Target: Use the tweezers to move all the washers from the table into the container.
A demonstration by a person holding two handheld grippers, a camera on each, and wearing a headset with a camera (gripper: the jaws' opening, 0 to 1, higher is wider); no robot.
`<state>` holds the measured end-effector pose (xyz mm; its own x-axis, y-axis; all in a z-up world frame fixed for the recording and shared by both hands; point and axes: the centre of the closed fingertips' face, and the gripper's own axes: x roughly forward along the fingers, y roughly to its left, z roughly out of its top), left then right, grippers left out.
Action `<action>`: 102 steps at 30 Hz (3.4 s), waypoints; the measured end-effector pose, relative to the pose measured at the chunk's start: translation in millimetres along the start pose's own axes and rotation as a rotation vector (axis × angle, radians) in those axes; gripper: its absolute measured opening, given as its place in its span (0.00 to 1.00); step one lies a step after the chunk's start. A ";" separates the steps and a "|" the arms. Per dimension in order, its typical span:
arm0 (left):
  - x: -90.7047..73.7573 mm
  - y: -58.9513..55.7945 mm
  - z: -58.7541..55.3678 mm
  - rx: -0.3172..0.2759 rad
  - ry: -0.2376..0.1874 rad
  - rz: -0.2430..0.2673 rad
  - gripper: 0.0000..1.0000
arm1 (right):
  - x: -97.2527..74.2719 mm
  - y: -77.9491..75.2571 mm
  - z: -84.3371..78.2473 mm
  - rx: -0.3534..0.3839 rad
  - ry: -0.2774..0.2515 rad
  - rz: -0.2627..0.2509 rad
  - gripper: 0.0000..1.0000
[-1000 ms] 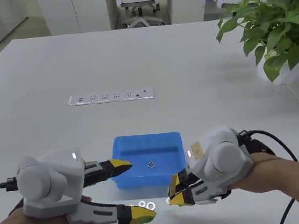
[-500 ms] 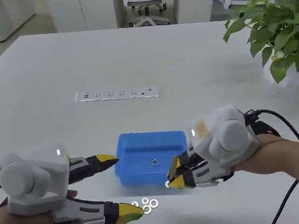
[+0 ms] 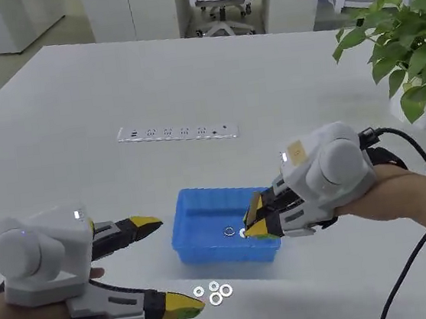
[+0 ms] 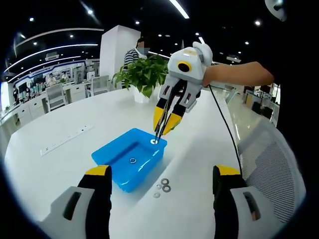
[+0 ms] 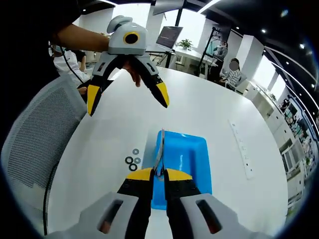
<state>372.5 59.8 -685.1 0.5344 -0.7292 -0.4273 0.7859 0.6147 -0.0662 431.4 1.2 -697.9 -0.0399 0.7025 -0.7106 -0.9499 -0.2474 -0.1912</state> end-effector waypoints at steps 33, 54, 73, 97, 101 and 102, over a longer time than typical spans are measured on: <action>5.4 8.4 -4.1 -0.036 0.014 0.041 0.99 | 36.0 -24.5 -45.3 0.037 0.040 0.026 0.10; 24.6 21.8 9.0 -0.012 0.020 0.018 0.89 | 49.5 -21.3 -61.7 0.062 0.065 0.039 0.10; 66.0 16.5 44.6 0.108 0.008 -0.095 0.52 | 49.3 -19.9 -66.7 0.064 0.068 0.039 0.10; 109.5 24.9 54.8 0.250 0.032 -0.161 0.19 | 49.7 -17.8 -65.6 0.046 0.068 0.039 0.10; 114.1 25.8 51.6 0.259 0.042 -0.170 0.15 | 49.7 -17.8 -65.5 0.044 0.069 0.039 0.10; 114.9 26.0 50.9 0.260 0.044 -0.172 0.15 | 49.7 -17.7 -65.5 0.044 0.069 0.039 0.10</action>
<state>470.1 -23.4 -690.0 0.3771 -0.7990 -0.4685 0.9199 0.3818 0.0892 466.5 -3.2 -774.2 -0.0571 0.6448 -0.7622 -0.9607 -0.2432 -0.1337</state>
